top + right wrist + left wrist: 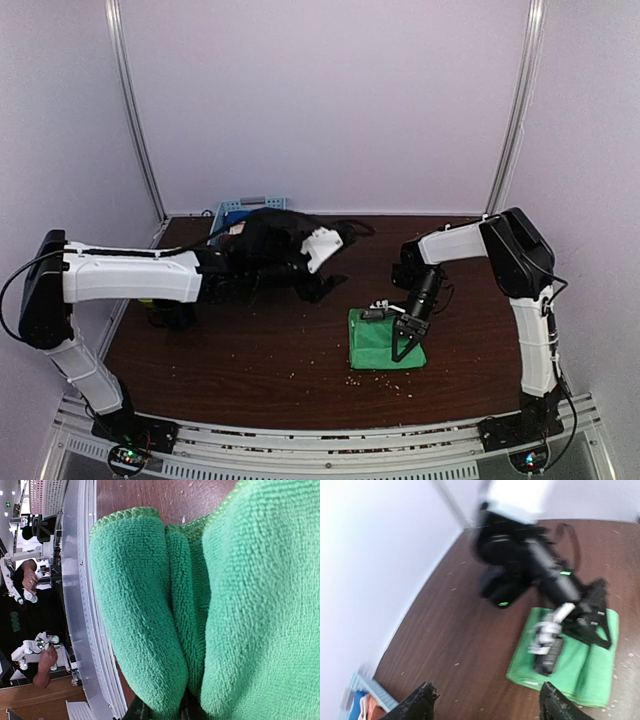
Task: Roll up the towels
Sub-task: Roll the towel at the center of the board.
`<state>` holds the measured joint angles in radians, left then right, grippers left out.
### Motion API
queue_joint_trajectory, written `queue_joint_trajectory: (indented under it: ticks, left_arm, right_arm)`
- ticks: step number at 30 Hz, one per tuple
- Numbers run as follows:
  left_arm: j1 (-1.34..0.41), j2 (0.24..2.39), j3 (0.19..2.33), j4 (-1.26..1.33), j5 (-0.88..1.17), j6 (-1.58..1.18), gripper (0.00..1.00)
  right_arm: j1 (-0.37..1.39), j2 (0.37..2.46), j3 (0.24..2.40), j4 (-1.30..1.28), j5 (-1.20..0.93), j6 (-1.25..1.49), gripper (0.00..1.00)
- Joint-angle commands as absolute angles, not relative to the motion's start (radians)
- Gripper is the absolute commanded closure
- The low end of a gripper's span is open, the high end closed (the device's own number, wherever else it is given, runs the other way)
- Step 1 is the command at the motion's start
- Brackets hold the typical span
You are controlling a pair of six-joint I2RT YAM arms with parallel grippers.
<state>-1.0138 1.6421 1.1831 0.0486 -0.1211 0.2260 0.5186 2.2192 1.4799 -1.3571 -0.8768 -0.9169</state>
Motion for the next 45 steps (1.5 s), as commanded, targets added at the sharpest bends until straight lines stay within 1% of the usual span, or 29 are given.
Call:
queue_joint_trajectory:
  ticks: [1, 4, 7, 12, 16, 21, 24, 25, 29, 32, 34, 38, 41, 43, 45]
  left_arm:
    - [-1.212, 1.725, 1.192, 0.076, -0.103, 0.481, 0.25]
    - [-1.252, 1.868, 1.314, -0.057, -0.122, 0.51, 0.25]
    - [-1.269, 1.953, 1.356, -0.069, -0.104, 0.542, 0.26]
    - [-1.27, 2.077, 1.454, -0.11, -0.117, 0.562, 0.34]
    - [-1.27, 2.15, 1.507, -0.159, -0.104, 0.575, 0.43]
    - [-1.27, 2.187, 1.523, -0.196, -0.13, 0.573, 0.64]
    - [-1.27, 2.201, 1.52, -0.197, -0.159, 0.566, 0.69]
    - [-1.27, 2.209, 1.523, -0.202, -0.17, 0.565, 0.72]
    - [-1.269, 2.228, 1.531, -0.236, -0.192, 0.532, 0.8]
    - [-1.267, 2.217, 1.516, -0.257, -0.176, 0.5, 0.86]
    - [-1.262, 2.203, 1.513, -0.296, -0.131, 0.47, 0.88]
    - [-1.236, 2.2, 1.568, -0.428, 0.058, 0.364, 0.88]
    - [-1.196, 2.236, 1.652, -0.54, 0.248, 0.269, 0.88]
    - [-1.166, 2.271, 1.706, -0.594, 0.377, 0.212, 0.88]
    - [-1.131, 2.32, 1.784, -0.648, 0.505, 0.161, 0.88]
  right_arm:
    - [0.497, 2.296, 1.474, -1.356, -0.812, -0.909, 0.91]
    - [0.494, 2.307, 1.476, -1.356, -0.821, -0.911, 0.91]
    - [0.494, 2.308, 1.477, -1.356, -0.831, -0.918, 0.91]
    - [0.493, 2.307, 1.48, -1.356, -0.828, -0.915, 0.91]
    - [0.492, 2.303, 1.481, -1.356, -0.827, -0.913, 0.91]
    - [0.493, 2.298, 1.474, -1.356, -0.832, -0.919, 0.91]
    - [0.492, 2.292, 1.469, -1.355, -0.839, -0.922, 0.9]
    - [0.492, 2.284, 1.469, -1.357, -0.841, -0.925, 0.88]
    - [0.492, 2.175, 1.45, -1.358, -0.86, -0.952, 0.73]
    - [0.485, 2.048, 1.466, -1.357, -0.839, -0.943, 0.66]
    - [0.466, 1.963, 1.495, -1.358, -0.829, -0.917, 0.62]
    - [0.41, 1.782, 1.582, -1.329, -0.813, -0.844, 0.61]
    - [0.378, 1.62, 1.599, -1.19, -0.797, -0.71, 0.6]
    - [0.37, 1.489, 1.56, -1.053, -0.784, -0.599, 0.59]
    - [0.369, 1.371, 1.505, -0.956, -0.806, -0.537, 0.55]
